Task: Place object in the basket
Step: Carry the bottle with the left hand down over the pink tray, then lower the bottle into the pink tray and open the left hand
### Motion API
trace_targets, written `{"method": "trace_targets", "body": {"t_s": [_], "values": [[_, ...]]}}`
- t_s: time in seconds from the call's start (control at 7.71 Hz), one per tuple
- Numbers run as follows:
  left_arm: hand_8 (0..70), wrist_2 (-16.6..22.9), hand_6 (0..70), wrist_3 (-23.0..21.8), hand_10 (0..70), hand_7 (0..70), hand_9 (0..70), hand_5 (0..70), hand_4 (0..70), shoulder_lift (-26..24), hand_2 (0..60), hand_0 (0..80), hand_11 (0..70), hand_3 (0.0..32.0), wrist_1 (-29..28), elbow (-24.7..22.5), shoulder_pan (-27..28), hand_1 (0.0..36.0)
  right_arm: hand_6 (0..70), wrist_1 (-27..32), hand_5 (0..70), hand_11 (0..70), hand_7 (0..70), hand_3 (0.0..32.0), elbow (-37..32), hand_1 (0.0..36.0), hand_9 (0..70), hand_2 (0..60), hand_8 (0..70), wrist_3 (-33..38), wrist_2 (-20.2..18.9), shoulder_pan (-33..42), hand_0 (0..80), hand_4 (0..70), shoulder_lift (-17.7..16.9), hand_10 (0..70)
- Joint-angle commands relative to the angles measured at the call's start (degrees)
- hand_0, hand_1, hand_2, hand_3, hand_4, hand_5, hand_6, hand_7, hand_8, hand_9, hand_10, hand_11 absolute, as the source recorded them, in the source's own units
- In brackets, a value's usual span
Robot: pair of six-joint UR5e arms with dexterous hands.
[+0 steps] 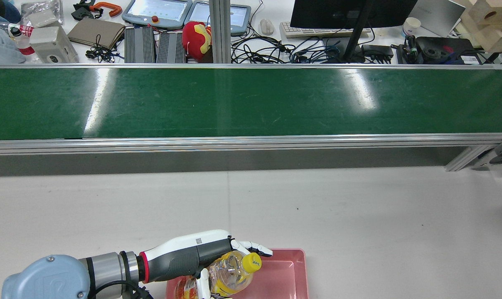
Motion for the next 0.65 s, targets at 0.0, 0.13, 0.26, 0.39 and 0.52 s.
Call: {"method": "trace_targets", "body": {"t_s": [0.0,0.13,0.26,0.39,0.52], "values": [[0.0,0.2,0.0,0.0,5.2,4.7,0.0,12.7,5.2,0.8,0.0,73.6,10.1,0.4,0.3,0.2,0.3,10.6,0.0,0.0,0.0,0.0,0.0,0.0,0.0,0.0,0.0,0.0,0.0,0.0,0.0,0.0,0.0,0.0,0.0,0.0],[0.0,0.3,0.0,-0.1,3.8,3.7,0.0,7.7,1.7,0.6,0.0,77.7,8.4,3.6,0.3,-0.1,0.2,11.2,0.0,0.0,0.0,0.0,0.0,0.0,0.0,0.0,0.0,0.0,0.0,0.0,0.0,0.0,0.0,0.0,0.0,0.0],[0.0,0.3,0.0,-0.1,2.4,3.2,0.0,4.3,0.3,0.6,0.0,79.1,6.4,5.4,0.3,-0.1,-0.2,10.8,0.0,0.0,0.0,0.0,0.0,0.0,0.0,0.0,0.0,0.0,0.0,0.0,0.0,0.0,0.0,0.0,0.0,0.0],[0.0,0.5,0.0,-0.2,1.8,3.0,0.0,3.5,0.0,0.6,0.0,80.0,5.6,6.2,0.3,-0.3,-0.5,10.0,0.0,0.0,0.0,0.0,0.0,0.0,0.0,0.0,0.0,0.0,0.0,0.0,0.0,0.0,0.0,0.0,0.0,0.0],[0.0,0.6,0.0,-0.3,1.4,2.8,0.0,3.9,0.0,0.5,0.0,79.1,4.8,6.2,0.3,-0.4,-0.8,7.5,0.0,0.0,0.0,0.0,0.0,0.0,0.0,0.0,0.0,0.0,0.0,0.0,0.0,0.0,0.0,0.0,0.0,0.0]]}}
